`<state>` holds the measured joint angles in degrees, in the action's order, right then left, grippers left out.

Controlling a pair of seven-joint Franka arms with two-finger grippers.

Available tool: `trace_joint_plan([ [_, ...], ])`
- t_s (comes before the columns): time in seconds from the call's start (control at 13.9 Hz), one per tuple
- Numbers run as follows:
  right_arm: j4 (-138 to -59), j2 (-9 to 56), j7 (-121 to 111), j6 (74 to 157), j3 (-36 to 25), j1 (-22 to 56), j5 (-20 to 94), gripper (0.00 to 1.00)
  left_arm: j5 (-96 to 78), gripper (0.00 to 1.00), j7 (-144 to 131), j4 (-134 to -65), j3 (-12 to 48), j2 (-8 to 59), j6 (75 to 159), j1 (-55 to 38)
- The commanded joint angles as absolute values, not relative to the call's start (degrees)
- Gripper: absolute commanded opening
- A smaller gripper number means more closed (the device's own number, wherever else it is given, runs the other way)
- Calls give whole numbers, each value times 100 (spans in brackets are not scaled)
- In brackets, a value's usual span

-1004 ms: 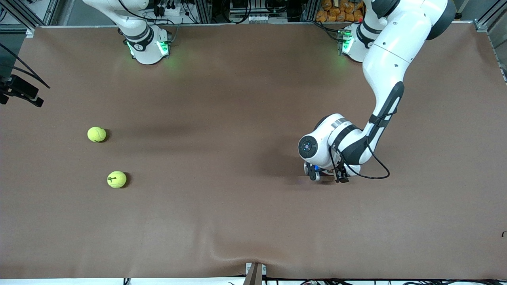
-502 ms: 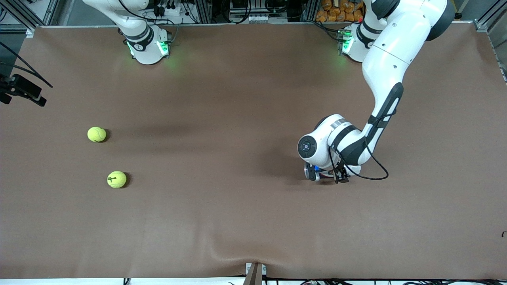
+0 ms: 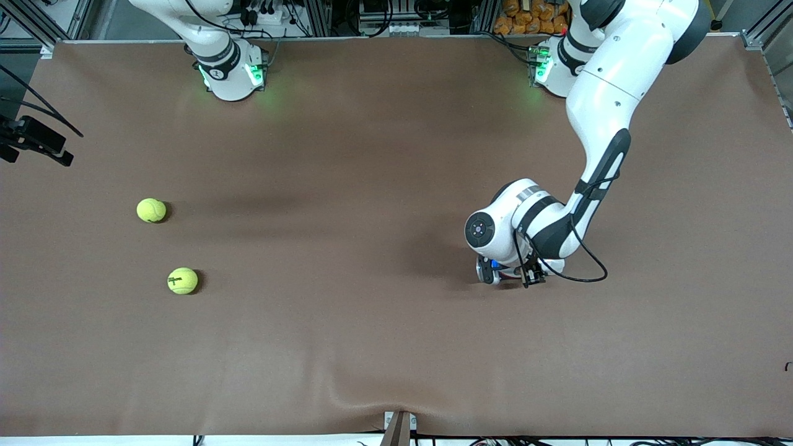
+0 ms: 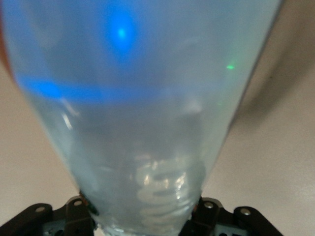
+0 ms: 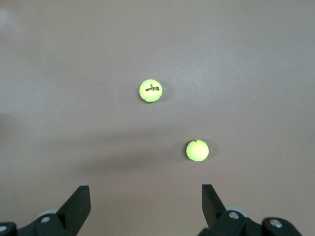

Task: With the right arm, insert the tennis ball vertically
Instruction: 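Close the left gripper around the tube's closed end, then lift the tube and stand it upright with the left gripper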

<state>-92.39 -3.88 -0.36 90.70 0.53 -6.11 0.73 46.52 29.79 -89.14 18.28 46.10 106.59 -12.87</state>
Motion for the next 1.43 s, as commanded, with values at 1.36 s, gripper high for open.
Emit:
trace_joint_plan([
  [1.36, -8868, 631, -114, 9421, 44, -668, 26, 100, 2865, 72, -403, -7954, 2883, 5114, 15649, -2372],
])
